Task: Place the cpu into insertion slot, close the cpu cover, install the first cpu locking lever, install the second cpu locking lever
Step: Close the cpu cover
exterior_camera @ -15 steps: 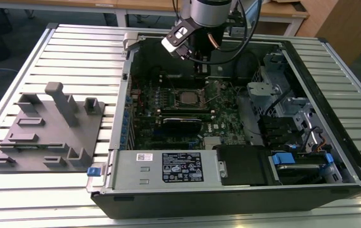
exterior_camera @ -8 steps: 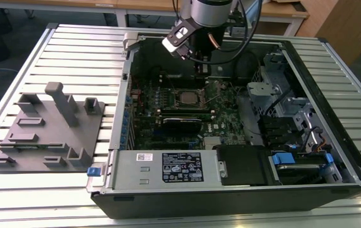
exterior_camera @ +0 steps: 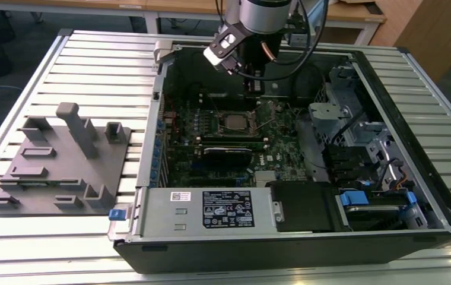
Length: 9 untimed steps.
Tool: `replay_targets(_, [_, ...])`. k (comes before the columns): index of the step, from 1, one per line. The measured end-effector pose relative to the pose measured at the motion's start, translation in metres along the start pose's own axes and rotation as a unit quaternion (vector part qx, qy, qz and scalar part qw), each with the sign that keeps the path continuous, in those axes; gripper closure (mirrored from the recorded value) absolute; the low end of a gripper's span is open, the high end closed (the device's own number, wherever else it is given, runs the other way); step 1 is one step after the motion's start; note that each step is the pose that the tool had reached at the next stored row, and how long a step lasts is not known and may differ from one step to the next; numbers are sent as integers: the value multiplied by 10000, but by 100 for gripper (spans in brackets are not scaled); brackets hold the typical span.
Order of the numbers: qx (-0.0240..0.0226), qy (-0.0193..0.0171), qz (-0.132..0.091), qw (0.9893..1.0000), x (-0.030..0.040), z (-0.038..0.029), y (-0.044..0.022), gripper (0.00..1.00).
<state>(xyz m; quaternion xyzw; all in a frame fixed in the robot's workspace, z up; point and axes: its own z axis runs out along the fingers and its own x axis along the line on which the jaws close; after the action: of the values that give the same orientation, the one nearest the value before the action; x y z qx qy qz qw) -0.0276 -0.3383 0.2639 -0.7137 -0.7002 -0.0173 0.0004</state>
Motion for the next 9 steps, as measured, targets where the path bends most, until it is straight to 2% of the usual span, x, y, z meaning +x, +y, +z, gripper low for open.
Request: replay_targets(9, [0,0,0,10000,0,1,15,90])
